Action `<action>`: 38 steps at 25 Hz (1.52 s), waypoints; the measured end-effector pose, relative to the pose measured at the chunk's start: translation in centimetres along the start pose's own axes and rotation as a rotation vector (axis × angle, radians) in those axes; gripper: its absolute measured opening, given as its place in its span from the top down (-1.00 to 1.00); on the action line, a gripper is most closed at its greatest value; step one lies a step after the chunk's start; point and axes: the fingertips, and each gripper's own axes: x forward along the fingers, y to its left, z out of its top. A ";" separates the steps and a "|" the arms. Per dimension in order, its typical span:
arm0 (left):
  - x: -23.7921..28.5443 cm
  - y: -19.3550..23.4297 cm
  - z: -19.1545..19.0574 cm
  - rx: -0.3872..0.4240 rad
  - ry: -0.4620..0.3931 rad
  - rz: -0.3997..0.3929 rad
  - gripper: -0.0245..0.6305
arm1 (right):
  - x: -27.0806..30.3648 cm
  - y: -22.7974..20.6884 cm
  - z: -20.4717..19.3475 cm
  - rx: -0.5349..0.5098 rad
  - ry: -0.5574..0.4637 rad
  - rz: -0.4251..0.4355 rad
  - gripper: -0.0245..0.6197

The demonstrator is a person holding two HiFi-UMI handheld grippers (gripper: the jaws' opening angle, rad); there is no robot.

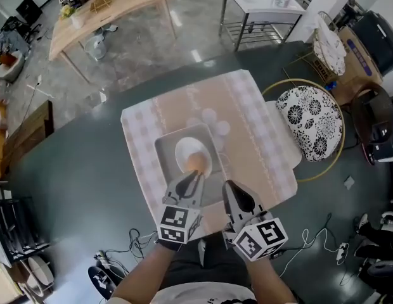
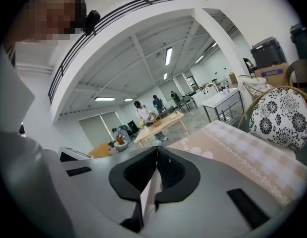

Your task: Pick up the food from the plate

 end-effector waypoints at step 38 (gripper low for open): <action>9.0 5.2 -8.2 0.184 0.095 0.155 -0.07 | 0.9 -6.0 -4.0 0.065 0.013 -0.018 0.87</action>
